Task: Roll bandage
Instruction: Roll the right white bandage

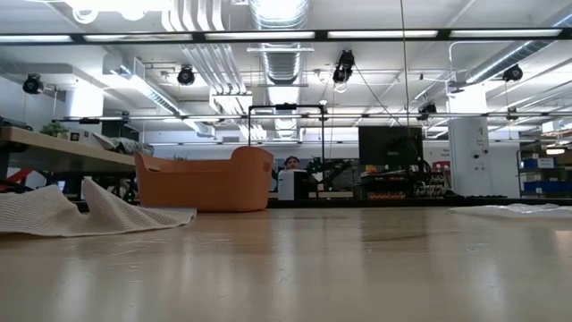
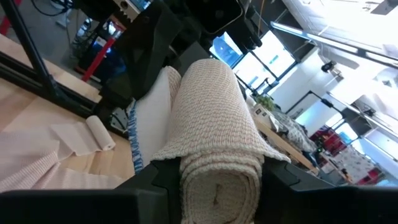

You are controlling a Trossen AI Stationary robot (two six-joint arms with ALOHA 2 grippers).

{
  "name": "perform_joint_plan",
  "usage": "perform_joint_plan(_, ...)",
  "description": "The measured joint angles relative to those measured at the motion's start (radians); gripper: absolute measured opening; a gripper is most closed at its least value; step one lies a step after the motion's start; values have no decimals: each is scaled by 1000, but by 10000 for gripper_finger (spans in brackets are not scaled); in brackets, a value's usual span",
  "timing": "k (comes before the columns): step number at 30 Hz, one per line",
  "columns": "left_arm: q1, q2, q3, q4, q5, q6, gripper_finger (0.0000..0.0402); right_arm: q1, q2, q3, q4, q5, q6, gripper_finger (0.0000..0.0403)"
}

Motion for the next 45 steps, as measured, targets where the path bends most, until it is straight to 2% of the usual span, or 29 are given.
perform_joint_plan(12, 0, -1, -1, 38, 2, 2, 9, 0, -7, 0, -15, -31, 28, 121)
perform_joint_plan(18, -2, -1, -1, 46, -91, 32, 38, -2, -6, 0, -33, -16, 57, 121)
perform_joint_plan(23, -2, 0, -1, 60, -91, 64, 94, -2, -6, -1, -72, -16, 84, 121)
perform_joint_plan(32, -4, 1, -1, 78, -92, 191, 233, -1, -4, -3, -88, -2, 157, 121)
perform_joint_plan(35, -9, 1, -1, 77, -92, 273, 262, -2, -4, 4, -88, 10, 246, 121)
perform_joint_plan(38, -32, -7, -1, 79, -96, 394, 274, -3, -7, 23, -86, 60, 402, 121)
perform_joint_plan(45, -109, 1, -1, 95, -134, 670, 253, -27, -14, 83, -207, 66, 841, 121)
